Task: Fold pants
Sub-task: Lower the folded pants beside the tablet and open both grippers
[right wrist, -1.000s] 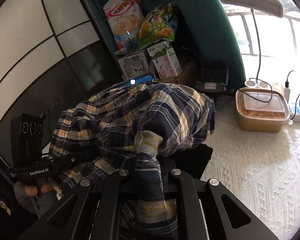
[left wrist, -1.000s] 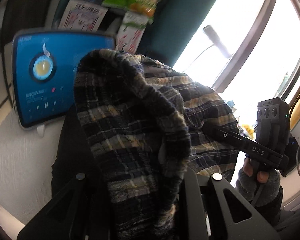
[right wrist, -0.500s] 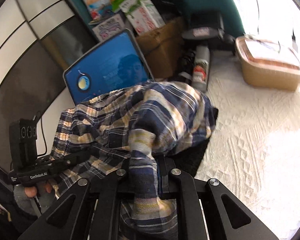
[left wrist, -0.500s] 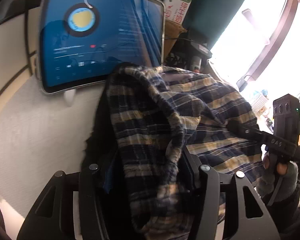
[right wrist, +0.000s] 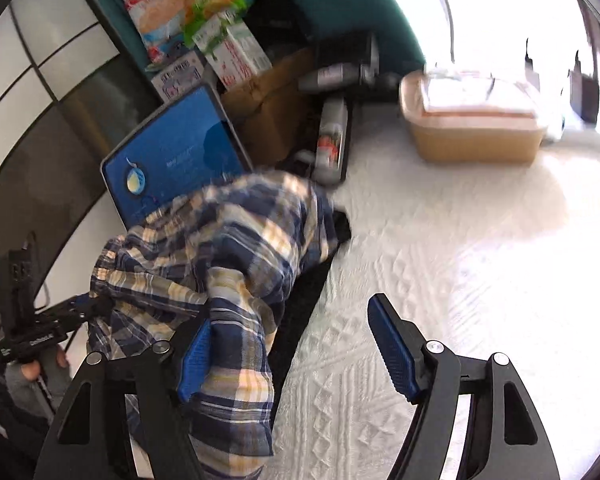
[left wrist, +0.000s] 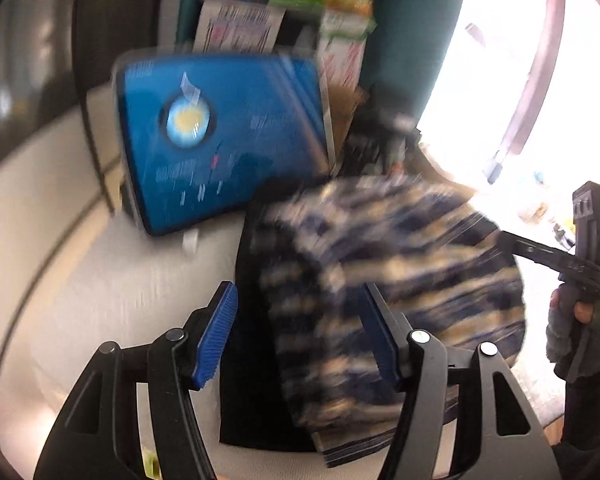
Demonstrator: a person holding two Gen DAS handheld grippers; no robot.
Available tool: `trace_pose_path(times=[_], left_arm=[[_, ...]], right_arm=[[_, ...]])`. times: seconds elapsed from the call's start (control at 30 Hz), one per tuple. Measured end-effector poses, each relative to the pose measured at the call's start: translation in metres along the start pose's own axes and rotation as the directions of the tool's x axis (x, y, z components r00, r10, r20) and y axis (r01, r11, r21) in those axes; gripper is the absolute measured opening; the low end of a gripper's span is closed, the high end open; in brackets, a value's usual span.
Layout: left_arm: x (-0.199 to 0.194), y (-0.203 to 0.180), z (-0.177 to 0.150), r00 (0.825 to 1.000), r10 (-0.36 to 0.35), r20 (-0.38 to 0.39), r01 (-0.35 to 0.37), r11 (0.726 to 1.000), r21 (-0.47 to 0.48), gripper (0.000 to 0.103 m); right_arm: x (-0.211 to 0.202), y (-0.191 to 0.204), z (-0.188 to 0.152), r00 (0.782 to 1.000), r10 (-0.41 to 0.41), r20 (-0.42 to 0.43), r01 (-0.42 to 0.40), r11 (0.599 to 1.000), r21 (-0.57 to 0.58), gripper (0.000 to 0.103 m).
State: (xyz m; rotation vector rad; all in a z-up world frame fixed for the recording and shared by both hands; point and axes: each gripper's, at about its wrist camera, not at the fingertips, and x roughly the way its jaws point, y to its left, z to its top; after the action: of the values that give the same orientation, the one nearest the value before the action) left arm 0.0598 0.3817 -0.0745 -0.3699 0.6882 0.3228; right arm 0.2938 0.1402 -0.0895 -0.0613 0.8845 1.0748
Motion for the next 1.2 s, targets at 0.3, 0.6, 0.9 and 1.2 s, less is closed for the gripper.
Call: trace_pose_path(times=[0.3, 0.6, 0.9, 1.2], left_arm=[[0.018, -0.035, 0.035, 0.995, -0.095, 0.026, 0.09, 0.985, 0.15, 0.063], [0.089, -0.008, 0.029, 0.982, -0.091, -0.163, 0.104, 0.992, 0.077, 0.063], [0.113, 0.002, 0.047, 0.972, -0.097, -0.213, 0.121, 0.987, 0.102, 0.062], [0.078, -0.006, 0.039, 0.986, -0.084, -0.143, 0.097, 0.992, 0.083, 0.063]], right_arm=[[-0.01, 0.048, 0.034, 0.996, 0.018, 0.091, 0.009, 0.956, -0.292, 0.015], [0.071, 0.039, 0.049, 0.988, -0.021, -0.153, -0.038, 0.927, -0.372, 0.015], [0.1, 0.032, 0.061, 0.985, -0.038, -0.171, -0.033, 0.918, -0.395, 0.015], [0.077, 0.037, 0.059, 0.99, -0.043, -0.136, -0.011, 0.929, -0.37, 0.016]])
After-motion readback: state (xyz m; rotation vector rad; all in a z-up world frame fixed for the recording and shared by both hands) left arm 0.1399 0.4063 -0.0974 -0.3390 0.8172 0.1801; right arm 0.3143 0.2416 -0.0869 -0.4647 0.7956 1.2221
